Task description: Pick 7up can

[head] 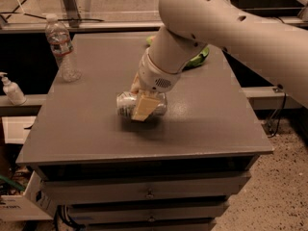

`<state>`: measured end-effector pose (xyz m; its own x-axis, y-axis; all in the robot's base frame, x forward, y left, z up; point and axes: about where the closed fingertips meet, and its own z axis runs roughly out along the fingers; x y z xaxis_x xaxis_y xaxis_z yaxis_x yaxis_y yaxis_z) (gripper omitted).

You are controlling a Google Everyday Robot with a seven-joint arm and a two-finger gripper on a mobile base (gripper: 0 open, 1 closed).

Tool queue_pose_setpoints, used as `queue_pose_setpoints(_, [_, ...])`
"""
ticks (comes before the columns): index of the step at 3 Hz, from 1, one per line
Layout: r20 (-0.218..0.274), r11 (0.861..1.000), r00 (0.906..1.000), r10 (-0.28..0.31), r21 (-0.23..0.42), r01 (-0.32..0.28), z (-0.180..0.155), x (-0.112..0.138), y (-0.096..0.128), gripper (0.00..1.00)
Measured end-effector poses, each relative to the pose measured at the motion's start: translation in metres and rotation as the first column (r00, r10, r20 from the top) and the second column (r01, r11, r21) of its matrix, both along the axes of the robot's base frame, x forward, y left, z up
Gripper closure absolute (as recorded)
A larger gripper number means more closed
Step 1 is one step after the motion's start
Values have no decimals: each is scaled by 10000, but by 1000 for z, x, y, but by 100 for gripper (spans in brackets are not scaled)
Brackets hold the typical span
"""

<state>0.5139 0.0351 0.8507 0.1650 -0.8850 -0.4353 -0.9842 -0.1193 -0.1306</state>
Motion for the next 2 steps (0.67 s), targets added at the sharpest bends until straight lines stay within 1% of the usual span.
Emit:
queue_pose_setpoints(1, [248, 9990, 9995, -209, 403, 199, 38, 3, -15, 100])
queue_pose_setpoints(2, [258, 9926, 9976, -639, 1052, 608, 88, 2, -41, 100])
